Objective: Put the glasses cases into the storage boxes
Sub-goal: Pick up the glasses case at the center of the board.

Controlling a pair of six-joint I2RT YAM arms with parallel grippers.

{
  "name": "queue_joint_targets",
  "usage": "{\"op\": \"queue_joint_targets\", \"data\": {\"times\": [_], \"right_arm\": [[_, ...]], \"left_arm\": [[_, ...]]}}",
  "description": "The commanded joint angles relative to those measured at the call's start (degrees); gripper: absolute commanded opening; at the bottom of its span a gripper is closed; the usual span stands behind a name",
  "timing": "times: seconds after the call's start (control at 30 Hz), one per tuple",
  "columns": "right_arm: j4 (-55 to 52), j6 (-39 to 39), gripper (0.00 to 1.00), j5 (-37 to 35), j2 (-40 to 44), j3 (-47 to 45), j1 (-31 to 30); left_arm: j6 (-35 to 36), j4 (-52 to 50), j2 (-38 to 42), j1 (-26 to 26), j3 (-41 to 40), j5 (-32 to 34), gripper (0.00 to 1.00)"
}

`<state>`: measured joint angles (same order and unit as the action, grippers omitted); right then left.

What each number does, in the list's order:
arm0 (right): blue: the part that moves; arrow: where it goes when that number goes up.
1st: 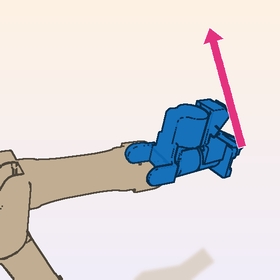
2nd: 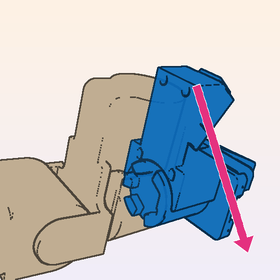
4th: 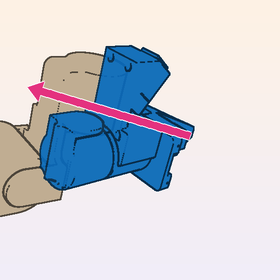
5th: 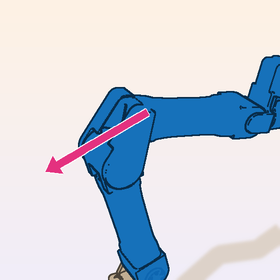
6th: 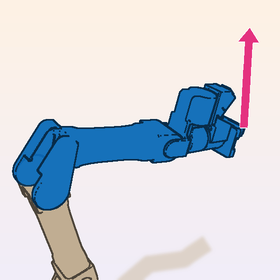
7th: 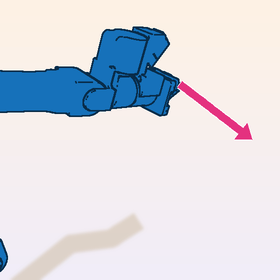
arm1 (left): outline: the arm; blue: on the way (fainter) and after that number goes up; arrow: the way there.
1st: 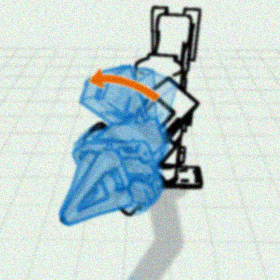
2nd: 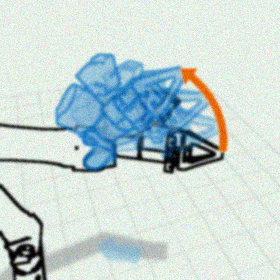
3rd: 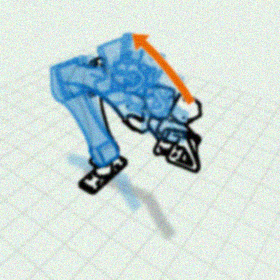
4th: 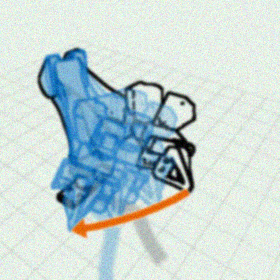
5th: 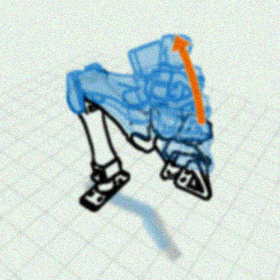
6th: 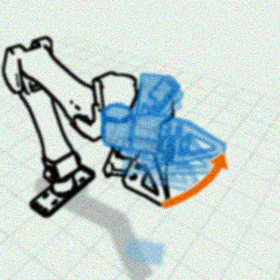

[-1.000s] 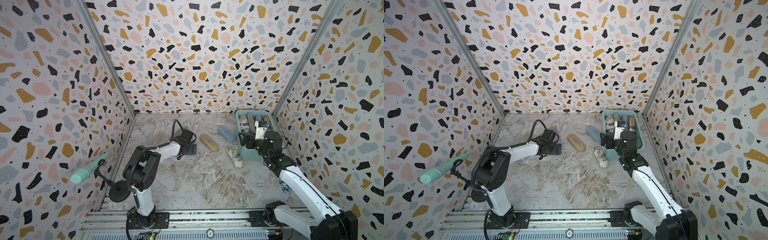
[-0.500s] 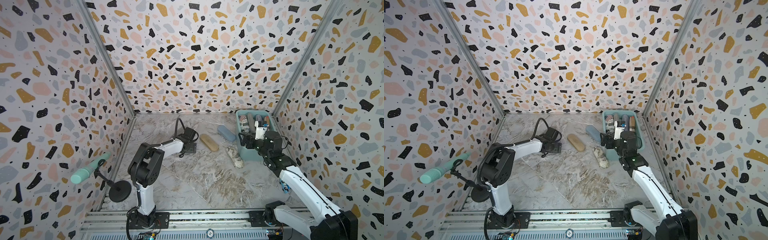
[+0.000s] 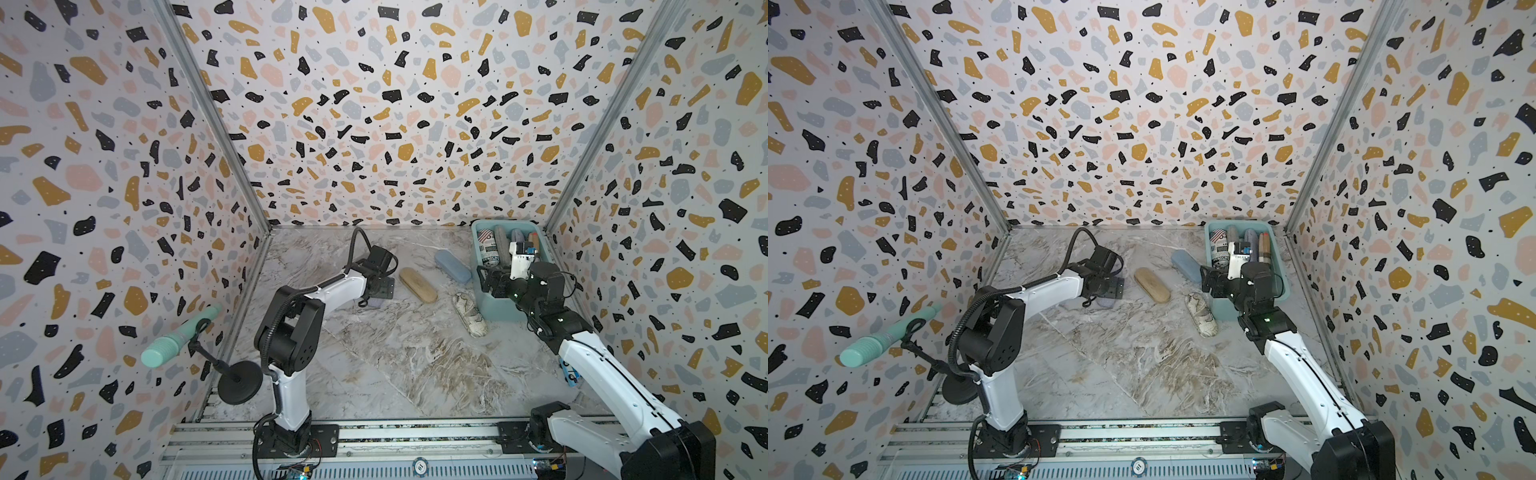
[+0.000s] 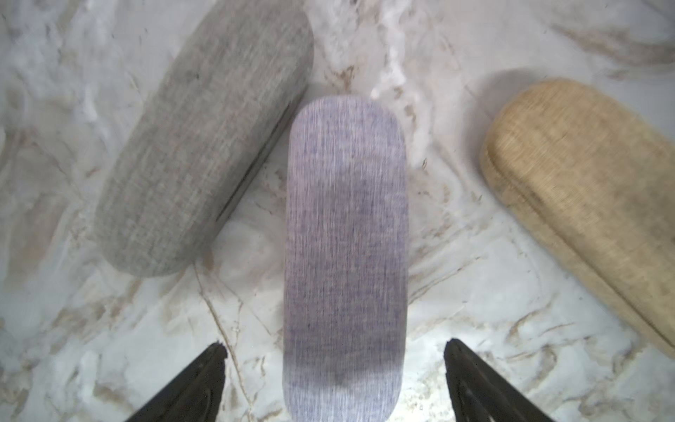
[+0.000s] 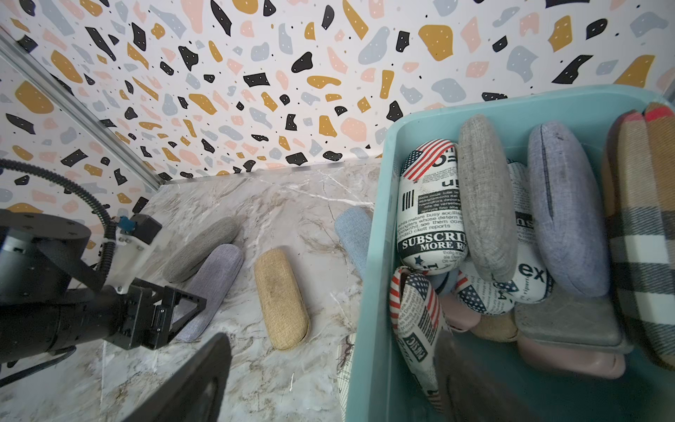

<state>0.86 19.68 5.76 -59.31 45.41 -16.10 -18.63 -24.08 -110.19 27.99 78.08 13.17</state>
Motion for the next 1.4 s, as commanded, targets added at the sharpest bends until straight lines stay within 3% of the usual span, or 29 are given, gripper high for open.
{"op": "queue_joint_targets", "data": {"times": [0.0,0.4,0.67,0.8,0.97,1.07,1.37], "right_arm": [[0.6,0.3,0.88,-0.2,0.7,-0.1,-0.2],[0.5,0.3,0.88,-0.3,0.4,-0.1,-0.2],[0.3,0.4,0.87,-0.4,0.2,0.1,-0.2],[0.0,0.4,0.87,-0.5,0.3,0.1,-0.2],[-0.1,0.4,0.86,-0.5,0.3,0.3,-0.2],[-0.1,0.4,0.86,-0.3,0.3,0.4,-0.1],[-1.0,0.4,0.86,0.2,0.1,1.0,-0.2]], "left_arm": [[2.2,-4.1,-3.1,0.3,2.8,2.2,0.94],[2.8,-8.4,-9.0,1.5,6.2,7.8,0.90],[2.3,-6.5,-8.5,1.6,4.2,8.2,0.71],[2.8,-6.3,-8.5,1.7,3.4,7.7,0.70],[3.7,-6.4,-9.0,1.7,2.3,6.6,0.80],[3.7,-6.2,-9.5,1.6,1.7,6.9,0.81],[2.3,-5.1,-8.6,1.6,0.1,6.6,0.67]]}}
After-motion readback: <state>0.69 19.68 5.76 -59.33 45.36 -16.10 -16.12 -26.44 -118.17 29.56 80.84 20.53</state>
